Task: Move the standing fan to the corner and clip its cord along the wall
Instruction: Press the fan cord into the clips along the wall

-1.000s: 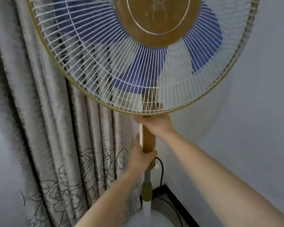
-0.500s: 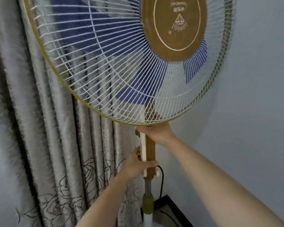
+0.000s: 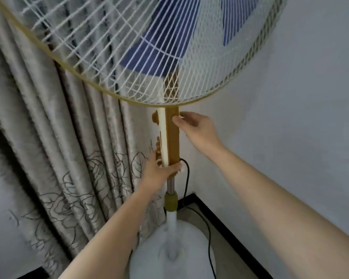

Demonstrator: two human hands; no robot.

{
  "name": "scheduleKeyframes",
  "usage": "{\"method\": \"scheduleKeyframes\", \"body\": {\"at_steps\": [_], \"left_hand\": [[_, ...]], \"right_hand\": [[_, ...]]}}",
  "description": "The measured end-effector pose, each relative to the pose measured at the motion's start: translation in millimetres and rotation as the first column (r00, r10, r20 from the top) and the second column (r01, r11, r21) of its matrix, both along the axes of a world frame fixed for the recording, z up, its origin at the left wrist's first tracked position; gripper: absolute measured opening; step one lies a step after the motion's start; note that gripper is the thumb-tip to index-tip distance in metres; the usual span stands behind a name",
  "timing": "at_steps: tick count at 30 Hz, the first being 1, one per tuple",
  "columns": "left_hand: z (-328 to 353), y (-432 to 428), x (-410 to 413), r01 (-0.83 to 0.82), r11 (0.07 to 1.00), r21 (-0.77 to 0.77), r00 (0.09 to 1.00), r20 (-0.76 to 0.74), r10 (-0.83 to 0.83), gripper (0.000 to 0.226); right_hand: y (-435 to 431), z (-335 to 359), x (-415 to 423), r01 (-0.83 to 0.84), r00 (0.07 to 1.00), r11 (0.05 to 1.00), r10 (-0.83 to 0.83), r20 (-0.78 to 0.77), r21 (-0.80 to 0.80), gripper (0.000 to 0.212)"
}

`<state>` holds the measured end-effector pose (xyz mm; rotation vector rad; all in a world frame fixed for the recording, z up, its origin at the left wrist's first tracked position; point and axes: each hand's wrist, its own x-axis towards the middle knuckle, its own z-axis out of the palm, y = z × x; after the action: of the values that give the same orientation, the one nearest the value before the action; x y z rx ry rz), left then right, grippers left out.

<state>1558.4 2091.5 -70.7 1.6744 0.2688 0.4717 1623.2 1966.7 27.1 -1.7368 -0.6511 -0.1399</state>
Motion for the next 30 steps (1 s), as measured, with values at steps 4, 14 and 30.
{"method": "scheduleKeyframes", "body": {"at_steps": [4,14,30], "left_hand": [[-42.4,-15.7,-10.9,-0.221,0.975,-0.030,0.972,-0.093,0.217,0.064],[-116.5,-45.1,2.6,-0.168,0.986,0.004,0.975,-0.149,0.167,0.031],[-118.8,-69.5,58.3,0.116,0.964,-0.240,0.986,-0.087,-0.140,0.018]], "right_hand": [[-16.8,-54.8,-3.9,0.025,0.995,0.999,-0.027,-0.095,-0.029,0.032],[-58.5,-211.2,13.3,0.114,0.944,0.937,-0.206,-0.258,-0.331,0.024],[-77.8,-342.3,45.7,0.176,0.883,0.643,-0.438,-0.168,-0.746,0.038]]}}
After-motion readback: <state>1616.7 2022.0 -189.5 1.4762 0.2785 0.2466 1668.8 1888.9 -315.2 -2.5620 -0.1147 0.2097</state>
